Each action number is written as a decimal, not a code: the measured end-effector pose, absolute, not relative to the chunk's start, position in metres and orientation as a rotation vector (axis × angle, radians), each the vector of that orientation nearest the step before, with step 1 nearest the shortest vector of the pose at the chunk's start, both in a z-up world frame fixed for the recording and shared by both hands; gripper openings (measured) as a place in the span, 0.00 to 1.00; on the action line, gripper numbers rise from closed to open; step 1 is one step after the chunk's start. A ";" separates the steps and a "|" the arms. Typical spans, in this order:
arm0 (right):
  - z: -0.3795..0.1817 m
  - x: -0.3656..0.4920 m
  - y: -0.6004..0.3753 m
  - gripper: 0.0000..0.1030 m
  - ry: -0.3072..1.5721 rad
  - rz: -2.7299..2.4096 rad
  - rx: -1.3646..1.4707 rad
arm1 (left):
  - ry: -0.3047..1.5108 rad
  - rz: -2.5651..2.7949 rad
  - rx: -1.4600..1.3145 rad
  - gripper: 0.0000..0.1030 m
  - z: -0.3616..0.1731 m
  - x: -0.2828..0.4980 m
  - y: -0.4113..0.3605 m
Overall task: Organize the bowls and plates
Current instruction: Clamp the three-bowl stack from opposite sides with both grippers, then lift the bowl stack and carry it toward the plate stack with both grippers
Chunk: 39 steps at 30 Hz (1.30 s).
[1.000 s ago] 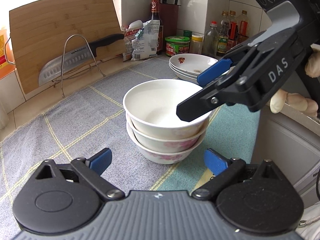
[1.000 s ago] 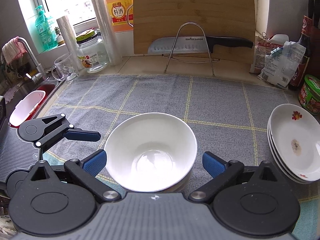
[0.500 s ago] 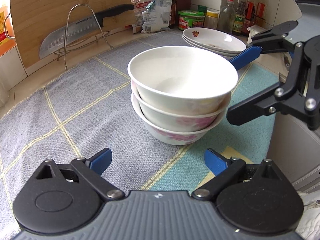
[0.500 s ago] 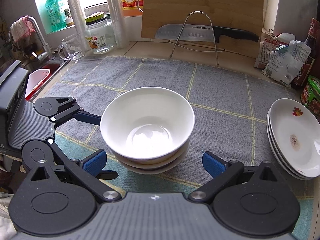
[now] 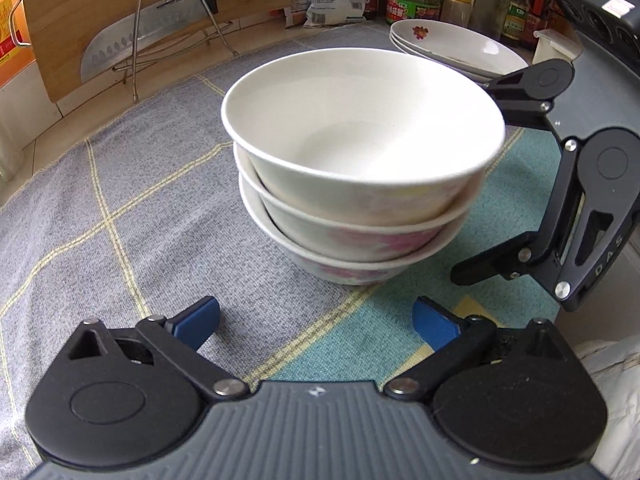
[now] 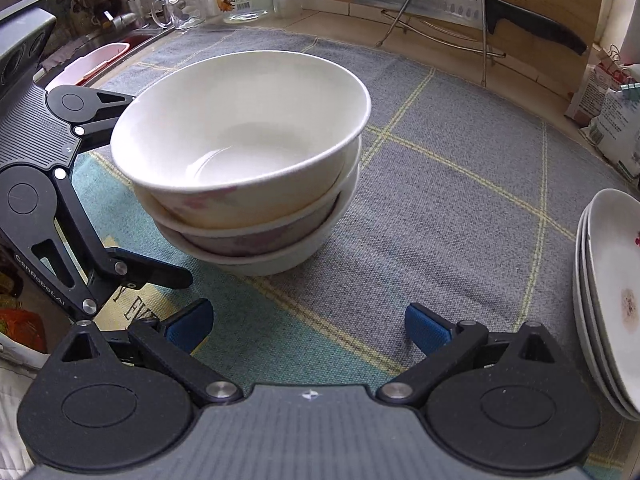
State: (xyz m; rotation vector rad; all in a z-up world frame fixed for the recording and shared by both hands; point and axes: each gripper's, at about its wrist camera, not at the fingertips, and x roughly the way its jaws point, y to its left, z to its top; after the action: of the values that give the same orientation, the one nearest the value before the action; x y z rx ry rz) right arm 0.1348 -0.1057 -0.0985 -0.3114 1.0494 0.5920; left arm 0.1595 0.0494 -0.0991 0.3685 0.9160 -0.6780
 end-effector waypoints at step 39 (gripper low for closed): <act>-0.079 0.138 -0.085 0.95 0.892 0.801 -0.511 | 0.643 -1.186 0.569 0.85 -0.080 0.188 0.063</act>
State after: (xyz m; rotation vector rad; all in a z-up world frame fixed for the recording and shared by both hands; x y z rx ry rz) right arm 0.1377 -0.0850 -0.0793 -0.5109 0.8919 0.8008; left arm 0.1878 0.0635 -0.0801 0.5691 0.6432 -1.1857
